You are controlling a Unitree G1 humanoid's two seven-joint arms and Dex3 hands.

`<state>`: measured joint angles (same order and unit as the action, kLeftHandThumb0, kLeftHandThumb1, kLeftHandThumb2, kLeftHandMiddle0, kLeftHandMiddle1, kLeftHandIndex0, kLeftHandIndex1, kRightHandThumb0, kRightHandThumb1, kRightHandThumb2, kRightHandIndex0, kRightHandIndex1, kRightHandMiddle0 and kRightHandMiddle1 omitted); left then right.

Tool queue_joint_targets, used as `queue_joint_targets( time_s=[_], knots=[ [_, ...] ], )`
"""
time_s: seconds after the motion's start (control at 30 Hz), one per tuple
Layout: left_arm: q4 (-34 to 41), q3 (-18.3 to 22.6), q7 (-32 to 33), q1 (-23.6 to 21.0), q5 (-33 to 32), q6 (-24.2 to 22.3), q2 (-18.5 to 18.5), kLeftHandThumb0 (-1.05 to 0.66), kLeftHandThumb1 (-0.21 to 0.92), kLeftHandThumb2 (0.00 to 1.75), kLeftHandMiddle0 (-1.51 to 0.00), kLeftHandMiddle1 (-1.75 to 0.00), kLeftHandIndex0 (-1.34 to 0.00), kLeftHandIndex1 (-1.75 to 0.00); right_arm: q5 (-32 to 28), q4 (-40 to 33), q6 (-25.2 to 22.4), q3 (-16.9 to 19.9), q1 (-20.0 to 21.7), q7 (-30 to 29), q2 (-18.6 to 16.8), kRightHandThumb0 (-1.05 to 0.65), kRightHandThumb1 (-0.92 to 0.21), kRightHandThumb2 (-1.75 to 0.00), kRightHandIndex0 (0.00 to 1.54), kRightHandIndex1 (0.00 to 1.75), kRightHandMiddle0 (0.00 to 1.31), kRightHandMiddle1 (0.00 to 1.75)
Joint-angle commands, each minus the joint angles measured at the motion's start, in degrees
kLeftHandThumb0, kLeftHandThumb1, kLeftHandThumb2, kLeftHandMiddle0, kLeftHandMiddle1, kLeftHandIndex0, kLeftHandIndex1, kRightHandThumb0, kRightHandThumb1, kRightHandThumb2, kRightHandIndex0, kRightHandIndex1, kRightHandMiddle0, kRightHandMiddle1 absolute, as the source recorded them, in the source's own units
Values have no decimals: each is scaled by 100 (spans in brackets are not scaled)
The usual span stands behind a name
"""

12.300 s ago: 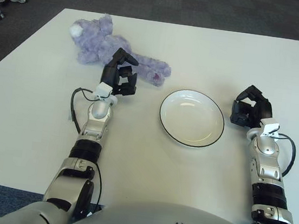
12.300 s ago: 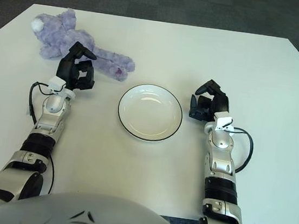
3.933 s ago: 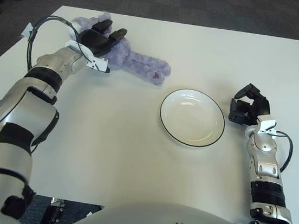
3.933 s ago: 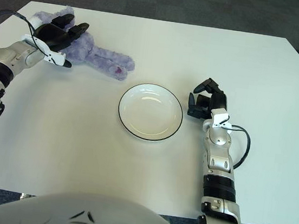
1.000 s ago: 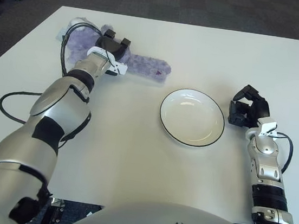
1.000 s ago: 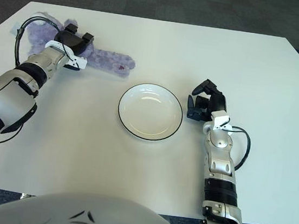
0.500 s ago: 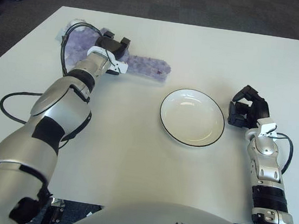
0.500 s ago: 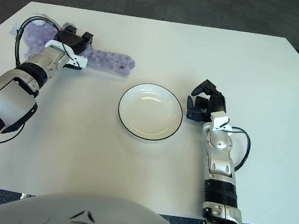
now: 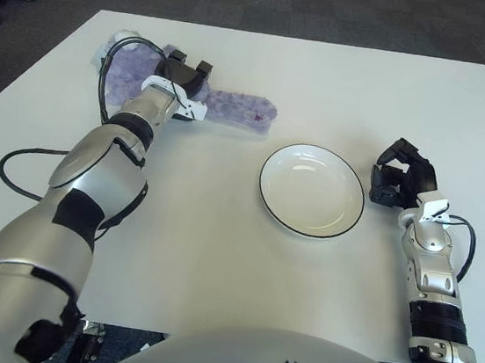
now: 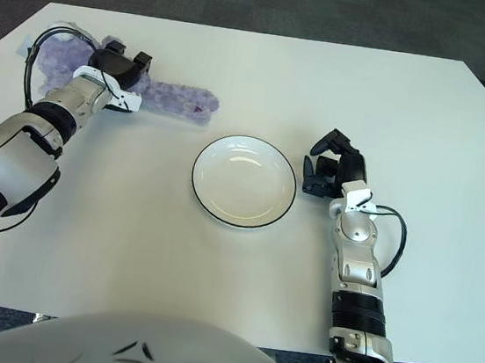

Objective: Put the doll into the plate.

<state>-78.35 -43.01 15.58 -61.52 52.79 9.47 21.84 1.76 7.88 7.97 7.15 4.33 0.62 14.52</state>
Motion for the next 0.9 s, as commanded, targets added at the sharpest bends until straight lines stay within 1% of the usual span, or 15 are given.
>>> queue_joint_targets(
  time_s=[0.0,0.07,0.1,0.13,0.17,0.2,0.27,0.37,0.47,0.63,0.87],
  knots=[
    [-92,-22,-65,278,22,62,37,42,46,113,-49,-173,-3,-175,112,162,-224,-103,-210,89,-4,-50,-27,-137,125,175,65,175],
    [-94,-1,-35,297,-2,64,52,41,46,112,-48,-174,-5,-175,119,171,-216,-112,-207,90,0,-50,-27,-137,125,175,65,175],
    [-94,9,-15,308,-13,67,59,33,48,109,-51,-169,-9,-175,121,175,-211,-114,-207,92,3,-50,-27,-137,125,175,65,175],
    [-91,22,37,317,-26,70,61,21,50,105,-54,-161,-14,-175,120,178,-206,-116,-207,98,8,-50,-27,-137,125,175,65,175],
    [-90,31,75,324,-35,74,64,13,49,105,-57,-158,-18,-175,123,182,-204,-123,-205,96,6,-50,-27,-137,125,175,65,175],
    [-87,42,147,337,-45,80,70,11,49,105,-58,-156,-20,-175,127,185,-202,-128,-204,94,5,-50,-27,-137,125,175,65,175],
    [-84,59,273,361,-61,96,82,4,42,112,-66,-149,-31,-175,134,188,-202,-136,-204,88,6,-50,-28,-136,125,175,65,175],
    [-83,72,412,386,-68,122,95,1,32,121,-73,-143,-42,-175,141,194,-202,-145,-203,78,10,-50,-28,-136,125,175,65,175],
    [-81,88,553,408,-77,156,113,0,27,128,-76,-143,-48,-175,156,204,-202,-157,-200,65,13,-49,-28,-136,124,175,64,175],
    [-67,205,784,441,-158,271,171,0,23,133,-75,-147,-52,-175,189,227,-220,-164,-175,39,1,-49,-29,-134,123,175,63,175],
    [-43,299,974,428,-214,424,240,0,22,135,-75,-148,-52,-175,245,273,-214,-167,-143,6,-10,-49,-30,-134,124,175,63,175]
  ],
)
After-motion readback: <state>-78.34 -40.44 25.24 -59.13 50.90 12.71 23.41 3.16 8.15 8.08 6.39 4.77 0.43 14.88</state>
